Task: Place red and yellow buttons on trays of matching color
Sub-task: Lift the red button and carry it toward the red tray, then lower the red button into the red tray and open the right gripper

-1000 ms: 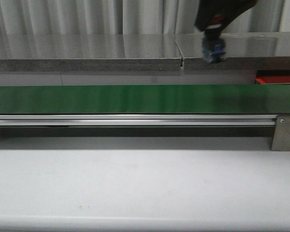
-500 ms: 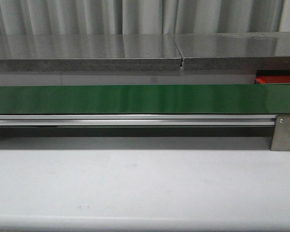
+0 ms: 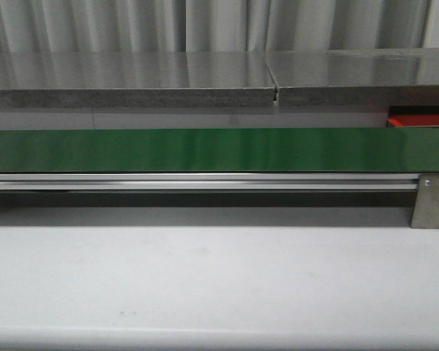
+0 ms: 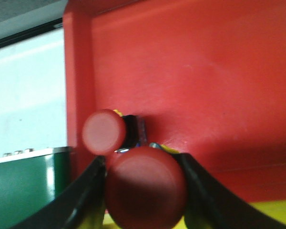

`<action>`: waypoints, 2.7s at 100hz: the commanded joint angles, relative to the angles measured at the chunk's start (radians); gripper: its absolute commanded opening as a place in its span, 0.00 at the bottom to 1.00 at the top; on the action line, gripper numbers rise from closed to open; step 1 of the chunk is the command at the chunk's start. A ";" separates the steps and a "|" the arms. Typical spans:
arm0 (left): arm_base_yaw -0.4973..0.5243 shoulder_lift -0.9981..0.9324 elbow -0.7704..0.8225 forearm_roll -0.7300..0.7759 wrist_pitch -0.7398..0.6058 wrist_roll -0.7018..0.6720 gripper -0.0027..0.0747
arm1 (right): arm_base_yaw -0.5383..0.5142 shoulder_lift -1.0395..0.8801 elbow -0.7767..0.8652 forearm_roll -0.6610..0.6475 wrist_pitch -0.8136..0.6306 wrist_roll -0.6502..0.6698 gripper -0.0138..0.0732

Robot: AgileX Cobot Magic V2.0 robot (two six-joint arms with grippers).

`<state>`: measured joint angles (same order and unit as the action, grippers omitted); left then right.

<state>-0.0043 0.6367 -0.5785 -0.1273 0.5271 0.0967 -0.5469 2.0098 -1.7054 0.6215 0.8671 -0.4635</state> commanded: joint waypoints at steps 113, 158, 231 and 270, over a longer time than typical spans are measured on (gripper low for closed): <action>-0.008 0.000 -0.028 -0.015 -0.077 -0.003 0.01 | -0.003 0.148 -0.127 0.073 -0.091 -0.015 0.34; -0.008 0.000 -0.028 -0.015 -0.077 -0.003 0.01 | -0.003 0.123 -0.244 0.073 -0.005 -0.031 0.87; -0.008 0.000 -0.028 -0.015 -0.077 -0.003 0.01 | 0.213 -0.310 -0.104 -0.130 -0.023 -0.030 0.87; -0.008 0.000 -0.028 -0.015 -0.077 -0.003 0.01 | 0.379 -0.744 0.410 -0.234 -0.213 -0.030 0.87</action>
<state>-0.0043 0.6367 -0.5785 -0.1273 0.5271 0.0967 -0.1704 1.3796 -1.3808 0.3900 0.7539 -0.4844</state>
